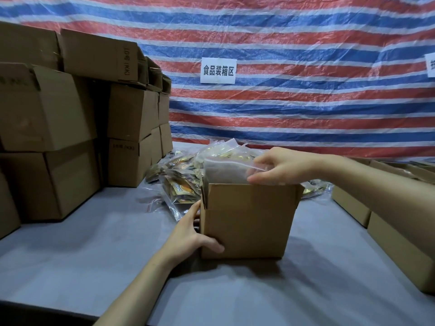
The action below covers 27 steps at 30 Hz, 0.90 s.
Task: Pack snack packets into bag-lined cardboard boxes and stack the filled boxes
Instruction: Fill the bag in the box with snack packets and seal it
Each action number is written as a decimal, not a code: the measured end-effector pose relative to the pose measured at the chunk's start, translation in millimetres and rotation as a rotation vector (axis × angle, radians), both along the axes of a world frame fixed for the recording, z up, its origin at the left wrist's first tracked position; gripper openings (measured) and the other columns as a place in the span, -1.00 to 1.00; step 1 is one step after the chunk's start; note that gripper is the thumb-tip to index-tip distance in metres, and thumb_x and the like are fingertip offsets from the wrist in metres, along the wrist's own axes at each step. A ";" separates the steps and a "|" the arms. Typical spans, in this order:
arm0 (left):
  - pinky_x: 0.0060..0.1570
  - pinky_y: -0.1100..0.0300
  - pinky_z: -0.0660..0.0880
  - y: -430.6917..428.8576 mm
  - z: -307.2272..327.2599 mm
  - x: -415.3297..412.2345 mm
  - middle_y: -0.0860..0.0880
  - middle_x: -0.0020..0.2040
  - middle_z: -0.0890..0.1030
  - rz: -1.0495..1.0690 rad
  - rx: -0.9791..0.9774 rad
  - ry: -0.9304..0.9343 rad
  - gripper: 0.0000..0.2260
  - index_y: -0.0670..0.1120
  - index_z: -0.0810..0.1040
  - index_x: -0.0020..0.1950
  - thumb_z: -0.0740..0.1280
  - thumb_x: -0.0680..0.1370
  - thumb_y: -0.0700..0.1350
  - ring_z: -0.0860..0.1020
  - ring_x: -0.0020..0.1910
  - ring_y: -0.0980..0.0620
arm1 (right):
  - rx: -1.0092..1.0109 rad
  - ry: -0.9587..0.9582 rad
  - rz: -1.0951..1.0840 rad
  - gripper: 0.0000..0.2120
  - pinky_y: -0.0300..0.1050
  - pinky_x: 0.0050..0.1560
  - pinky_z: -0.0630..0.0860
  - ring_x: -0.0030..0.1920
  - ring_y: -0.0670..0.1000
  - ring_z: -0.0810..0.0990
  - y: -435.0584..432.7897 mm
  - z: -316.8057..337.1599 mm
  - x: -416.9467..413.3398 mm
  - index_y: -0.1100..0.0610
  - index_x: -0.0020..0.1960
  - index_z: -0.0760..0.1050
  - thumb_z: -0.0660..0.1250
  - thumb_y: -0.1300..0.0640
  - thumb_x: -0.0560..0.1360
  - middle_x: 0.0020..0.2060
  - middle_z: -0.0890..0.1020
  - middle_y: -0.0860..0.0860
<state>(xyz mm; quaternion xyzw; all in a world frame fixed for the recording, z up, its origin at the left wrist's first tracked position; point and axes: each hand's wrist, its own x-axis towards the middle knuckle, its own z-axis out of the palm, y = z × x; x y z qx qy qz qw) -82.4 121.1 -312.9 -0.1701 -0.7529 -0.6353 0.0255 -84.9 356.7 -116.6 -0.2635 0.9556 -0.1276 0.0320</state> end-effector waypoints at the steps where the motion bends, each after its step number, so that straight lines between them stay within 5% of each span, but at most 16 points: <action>1: -0.01 0.21 0.57 0.0 0.3 0.0 0.02 0.11 0.69 0.002 0.002 0.000 -0.10 0.06 0.47 0.36 0.63 0.03 -0.21 0.64 0.12 -0.03 | -0.014 0.009 -0.011 -0.76 -0.18 -0.06 0.64 -0.05 -0.08 0.66 0.1 -0.7 -1.0 -0.01 0.09 0.66 0.31 -0.11 0.61 -0.07 0.69 -0.03; 3: -0.04 0.22 0.56 0.2 0.9 -0.3 0.02 0.09 0.69 0.005 0.004 0.002 -0.11 0.06 0.47 0.35 0.62 0.04 -0.23 0.65 0.09 -0.03 | -0.069 0.010 -0.053 -0.74 0.01 0.12 0.64 0.03 0.05 0.68 0.6 0.2 -2.8 0.07 0.08 0.67 0.26 -0.04 0.65 0.00 0.71 0.05; 8: -0.19 0.29 0.55 -1.2 -1.2 -2.0 0.07 -0.03 0.68 -0.001 -0.018 0.007 -0.09 -0.01 0.46 0.35 0.63 0.04 -0.33 0.66 -0.09 0.15 | -0.338 -0.331 -0.086 -0.70 0.06 0.01 0.64 0.06 0.09 0.73 11.2 6.1 -3.9 0.23 0.01 0.45 0.09 0.04 0.73 0.05 0.75 0.01; 12: -0.15 0.29 0.56 -2.1 -1.4 -3.4 0.03 0.05 0.67 -0.016 -0.025 0.011 -0.04 -0.02 0.42 0.41 0.64 0.03 -0.31 0.66 -0.06 0.15 | -0.446 -0.517 -0.202 -0.60 0.05 0.09 0.60 0.12 0.10 0.71 19.4 -4.8 -10.5 0.20 0.15 0.56 0.05 -0.03 0.71 0.07 0.74 0.08; 16: -0.13 0.30 0.55 -1.5 -1.3 -3.9 0.03 0.05 0.67 -0.017 -0.019 0.014 -0.04 -0.01 0.43 0.42 0.64 0.04 -0.30 0.65 -0.05 0.15 | -0.273 -0.353 -0.324 -0.71 -0.14 -0.17 0.62 -0.25 -0.07 0.70 13.9 -12.4 -16.6 0.19 -0.06 0.60 0.18 0.06 0.67 -0.19 0.72 0.04; 19: -0.13 0.27 0.56 -0.9 -1.9 -4.0 0.01 0.07 0.68 -0.020 -0.013 0.015 -0.03 0.02 0.42 0.43 0.65 0.06 -0.33 0.65 0.01 0.07 | -0.127 -0.217 -0.302 -0.80 -0.24 -0.23 0.61 -0.22 -0.10 0.73 2.7 -17.3 -17.4 0.06 -0.07 0.70 0.32 0.08 0.63 -0.23 0.74 -0.06; 24: -0.13 0.28 0.57 -0.5 -2.0 -1.9 0.07 0.03 0.70 -0.012 -0.022 0.023 -0.07 0.06 0.45 0.37 0.65 0.04 -0.28 0.66 0.00 0.11 | -0.375 0.059 -0.158 -0.86 -0.16 -0.13 0.62 -0.16 -0.01 0.70 -2.8 -13.4 -14.3 0.04 -0.11 0.73 0.42 0.05 0.56 -0.24 0.73 -0.01; 27: -0.06 0.25 0.58 -0.3 -1.0 -1.6 0.07 0.07 0.70 -0.008 -0.020 0.015 -0.06 0.07 0.44 0.38 0.66 0.04 -0.26 0.66 0.07 0.04 | -0.457 0.192 0.021 -0.88 -0.30 -0.25 0.58 -0.20 -0.05 0.65 0.8 3.9 -3.4 -0.02 -0.17 0.74 0.48 0.12 0.51 -0.26 0.72 -0.03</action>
